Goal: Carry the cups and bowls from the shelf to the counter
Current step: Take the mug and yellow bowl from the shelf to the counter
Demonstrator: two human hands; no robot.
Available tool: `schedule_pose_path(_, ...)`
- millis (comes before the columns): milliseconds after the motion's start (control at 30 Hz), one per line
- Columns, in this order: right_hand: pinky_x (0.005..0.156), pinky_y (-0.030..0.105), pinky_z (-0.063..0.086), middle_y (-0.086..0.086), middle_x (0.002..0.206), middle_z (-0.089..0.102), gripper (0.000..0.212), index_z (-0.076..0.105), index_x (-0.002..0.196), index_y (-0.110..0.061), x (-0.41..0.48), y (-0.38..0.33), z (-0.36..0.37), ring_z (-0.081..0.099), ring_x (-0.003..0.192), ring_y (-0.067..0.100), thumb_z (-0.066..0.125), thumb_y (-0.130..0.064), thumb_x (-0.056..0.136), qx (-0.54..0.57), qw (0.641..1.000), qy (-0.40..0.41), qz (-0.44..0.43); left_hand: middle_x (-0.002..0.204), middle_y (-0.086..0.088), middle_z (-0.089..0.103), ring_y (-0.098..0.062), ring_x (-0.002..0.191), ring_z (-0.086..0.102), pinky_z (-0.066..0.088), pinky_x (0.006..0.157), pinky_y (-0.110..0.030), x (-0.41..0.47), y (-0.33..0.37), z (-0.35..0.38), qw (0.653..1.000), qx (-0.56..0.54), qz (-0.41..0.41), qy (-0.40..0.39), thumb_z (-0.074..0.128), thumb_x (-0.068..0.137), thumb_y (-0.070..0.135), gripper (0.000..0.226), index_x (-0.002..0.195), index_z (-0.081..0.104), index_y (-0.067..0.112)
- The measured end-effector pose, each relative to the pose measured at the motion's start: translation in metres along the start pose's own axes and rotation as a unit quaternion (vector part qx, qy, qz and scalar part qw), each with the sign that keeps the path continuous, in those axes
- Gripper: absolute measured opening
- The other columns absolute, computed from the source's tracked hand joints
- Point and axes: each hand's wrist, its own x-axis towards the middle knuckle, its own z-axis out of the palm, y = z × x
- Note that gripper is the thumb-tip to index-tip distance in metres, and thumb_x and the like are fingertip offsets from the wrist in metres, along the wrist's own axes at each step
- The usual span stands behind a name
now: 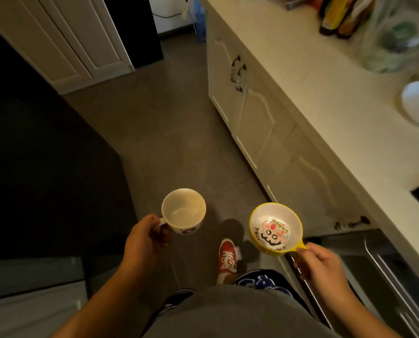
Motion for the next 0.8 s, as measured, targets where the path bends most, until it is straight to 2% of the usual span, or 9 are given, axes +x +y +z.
schedule_pose_path(67, 0.041, 0.015, 0.039, 0.01, 0.052, 0.059, 0.031, 0.06, 0.058, -0.001, 0.036, -0.022, 0.008, 0.049, 0.043, 0.01, 0.057, -0.006, 0.089, -0.01, 1.0, -0.016, -0.007, 0.052, 0.0, 0.056, -0.017, 0.057, 0.049, 0.04, 0.058, -0.033, 0.014, 0.019, 0.008, 1.0, -0.001, 0.009, 0.01, 0.044, 0.092, 0.015, 0.045, 0.051, 0.061, 0.022)
schedule_pose_path(133, 0.04, 0.015, 0.038, 0.011, 0.051, 0.059, 0.033, 0.059, 0.056, -0.003, 0.071, -0.046, 0.02, 0.049, 0.041, 0.011, 0.057, -0.006, 0.088, -0.023, 0.999, -0.034, -0.017, 0.051, 0.001, 0.055, -0.017, 0.056, 0.048, 0.038, 0.057, -0.033, 0.026, 0.036, 0.013, 1.0, -0.003, 0.014, 0.025, 0.043, 0.092, 0.014, 0.048, 0.048, 0.06, 0.023)
schedule_pose_path(233, 0.038, 0.017, 0.036, 0.016, 0.049, 0.056, 0.033, 0.059, 0.055, -0.004, 0.118, -0.082, 0.046, 0.048, 0.038, 0.012, 0.056, -0.005, 0.088, -0.027, 0.997, -0.061, -0.025, 0.051, 0.0, 0.053, -0.017, 0.056, 0.047, 0.037, 0.056, -0.032, 0.047, 0.055, 0.01, 0.999, -0.019, 0.018, 0.048, 0.043, 0.091, 0.014, 0.041, 0.053, 0.055, 0.019)
schedule_pose_path(400, 0.038, 0.014, 0.038, 0.002, 0.044, 0.057, 0.034, 0.061, 0.054, -0.01, 0.186, -0.135, 0.101, 0.049, 0.037, 0.006, 0.056, -0.009, 0.088, -0.033, 0.993, -0.096, -0.055, 0.059, -0.003, 0.05, -0.019, 0.063, 0.046, 0.036, 0.062, -0.035, 0.097, 0.079, -0.006, 0.997, -0.011, 0.031, 0.063, 0.042, 0.095, 0.02, 0.033, 0.064, 0.052, 0.016)
schedule_pose_path(567, 0.038, 0.017, 0.037, 0.001, 0.042, 0.054, 0.032, 0.057, 0.058, 0.005, 0.249, -0.184, 0.154, 0.046, 0.036, 0.006, 0.057, -0.003, 0.088, -0.03, 0.992, -0.102, -0.065, 0.052, 0.001, 0.053, -0.02, 0.061, 0.045, 0.036, 0.061, -0.036, 0.177, 0.122, -0.009, 0.997, -0.011, 0.035, 0.065, 0.039, 0.097, 0.019, 0.038, 0.062, 0.052, 0.015)
schedule_pose_path(667, 0.039, 0.021, 0.035, 0.009, 0.045, 0.052, 0.033, 0.057, 0.056, 0.006, 0.277, -0.205, 0.168, 0.043, 0.038, 0.012, 0.059, -0.002, 0.089, -0.02, 0.996, -0.077, -0.046, 0.053, 0.0, 0.054, -0.022, 0.063, 0.047, 0.038, 0.061, -0.037, 0.228, 0.155, -0.003, 0.998, 0.006, 0.022, 0.064, 0.043, 0.094, 0.021, 0.04, 0.056, 0.055, 0.019)
schedule_pose_path(800, 0.04, 0.023, 0.037, 0.004, 0.044, 0.054, 0.033, 0.06, 0.059, 0.006, 0.299, -0.23, 0.17, 0.045, 0.04, 0.013, 0.061, -0.006, 0.089, -0.019, 1.0, -0.023, -0.009, 0.051, 0.0, 0.055, -0.019, 0.058, 0.048, 0.039, 0.057, -0.035, 0.287, 0.209, 0.025, 0.999, 0.031, 0.017, 0.019, 0.044, 0.09, 0.02, 0.042, 0.05, 0.056, 0.021)
